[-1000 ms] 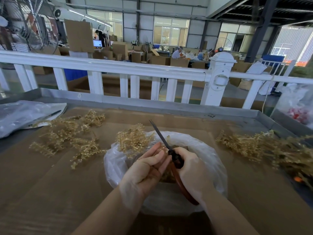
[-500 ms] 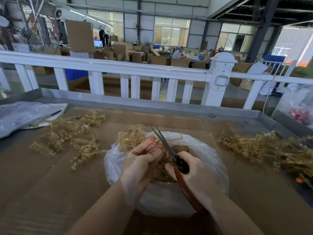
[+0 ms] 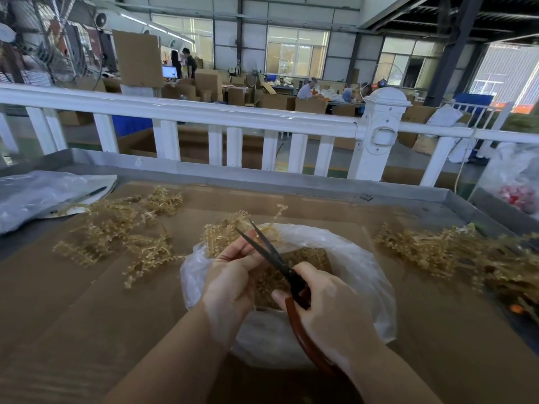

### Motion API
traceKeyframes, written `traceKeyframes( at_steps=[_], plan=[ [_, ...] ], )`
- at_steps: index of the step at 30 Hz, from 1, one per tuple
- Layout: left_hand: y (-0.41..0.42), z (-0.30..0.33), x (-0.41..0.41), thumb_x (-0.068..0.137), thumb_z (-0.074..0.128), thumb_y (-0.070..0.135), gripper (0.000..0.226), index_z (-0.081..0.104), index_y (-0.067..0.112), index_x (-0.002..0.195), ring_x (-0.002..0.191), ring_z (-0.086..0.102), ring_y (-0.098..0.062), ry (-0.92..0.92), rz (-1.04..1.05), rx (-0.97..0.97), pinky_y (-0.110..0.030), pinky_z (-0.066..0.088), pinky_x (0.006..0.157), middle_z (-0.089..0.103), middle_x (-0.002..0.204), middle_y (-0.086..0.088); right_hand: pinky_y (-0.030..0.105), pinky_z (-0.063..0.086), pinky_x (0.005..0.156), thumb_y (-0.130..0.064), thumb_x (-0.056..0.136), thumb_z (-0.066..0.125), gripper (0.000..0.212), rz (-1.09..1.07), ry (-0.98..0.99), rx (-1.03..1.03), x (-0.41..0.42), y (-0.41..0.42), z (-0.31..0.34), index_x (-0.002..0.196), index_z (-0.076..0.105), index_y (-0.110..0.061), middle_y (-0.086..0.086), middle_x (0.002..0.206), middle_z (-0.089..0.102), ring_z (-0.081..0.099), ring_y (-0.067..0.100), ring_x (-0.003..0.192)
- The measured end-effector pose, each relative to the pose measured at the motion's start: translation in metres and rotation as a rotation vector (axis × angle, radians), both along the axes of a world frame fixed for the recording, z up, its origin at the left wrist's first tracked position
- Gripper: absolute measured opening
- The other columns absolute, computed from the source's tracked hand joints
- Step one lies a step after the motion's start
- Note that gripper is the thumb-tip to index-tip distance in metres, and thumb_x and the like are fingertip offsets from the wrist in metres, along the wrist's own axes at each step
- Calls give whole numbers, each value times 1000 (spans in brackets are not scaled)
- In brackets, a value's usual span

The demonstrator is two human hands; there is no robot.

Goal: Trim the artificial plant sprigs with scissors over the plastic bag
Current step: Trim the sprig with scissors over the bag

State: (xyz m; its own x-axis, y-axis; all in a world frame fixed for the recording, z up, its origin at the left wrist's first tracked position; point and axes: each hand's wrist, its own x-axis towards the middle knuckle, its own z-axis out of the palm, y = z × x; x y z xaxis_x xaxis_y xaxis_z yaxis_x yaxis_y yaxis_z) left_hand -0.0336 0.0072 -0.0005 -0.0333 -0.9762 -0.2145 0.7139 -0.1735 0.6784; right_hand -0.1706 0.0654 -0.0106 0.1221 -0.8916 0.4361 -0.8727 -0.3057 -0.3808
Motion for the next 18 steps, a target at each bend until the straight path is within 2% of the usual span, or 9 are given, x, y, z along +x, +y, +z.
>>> traceKeyframes(
  at_steps=[4, 8, 10, 13, 18],
  plan=[
    [-6, -2, 1, 79, 49, -20, 38, 62, -1, 109, 87, 67, -21, 143, 14, 47, -28, 58, 72, 67, 93, -13, 10, 32, 55, -60, 85, 47, 25, -56, -9, 52, -3, -6, -2, 89, 45, -36, -12, 72, 51, 47, 2, 70],
    [-8, -3, 4, 81, 48, -20, 37, 66, 3, 102, 75, 71, -17, 191, 4, 62, -21, 57, 58, 70, 88, -11, 12, 30, 55, -59, 87, 49, 25, -56, -12, 103, -8, -9, -4, 85, 43, -35, -12, 69, 50, 47, 1, 67],
    [-8, -3, 5, 82, 45, -21, 36, 65, 2, 100, 72, 72, -17, 195, 5, 59, -22, 58, 58, 72, 84, -11, 11, 30, 55, -60, 86, 49, 24, -41, -1, 100, -8, -7, -4, 85, 43, -37, -14, 69, 49, 46, 0, 67],
    [-6, -3, 6, 84, 42, -21, 35, 63, 1, 101, 70, 72, -17, 142, 6, 28, -25, 59, 65, 71, 80, -11, 10, 32, 59, -62, 84, 47, 24, -13, 22, 30, -6, -4, -3, 90, 45, -39, -18, 72, 48, 46, 0, 71],
    [-4, 0, 6, 81, 47, -22, 38, 58, -6, 113, 89, 63, -24, 44, 9, -3, -32, 56, 80, 59, 94, -17, 12, 35, 60, -62, 83, 45, 28, 12, -16, -26, -1, 0, 2, 91, 50, -36, -18, 73, 50, 48, 0, 73]
  ],
)
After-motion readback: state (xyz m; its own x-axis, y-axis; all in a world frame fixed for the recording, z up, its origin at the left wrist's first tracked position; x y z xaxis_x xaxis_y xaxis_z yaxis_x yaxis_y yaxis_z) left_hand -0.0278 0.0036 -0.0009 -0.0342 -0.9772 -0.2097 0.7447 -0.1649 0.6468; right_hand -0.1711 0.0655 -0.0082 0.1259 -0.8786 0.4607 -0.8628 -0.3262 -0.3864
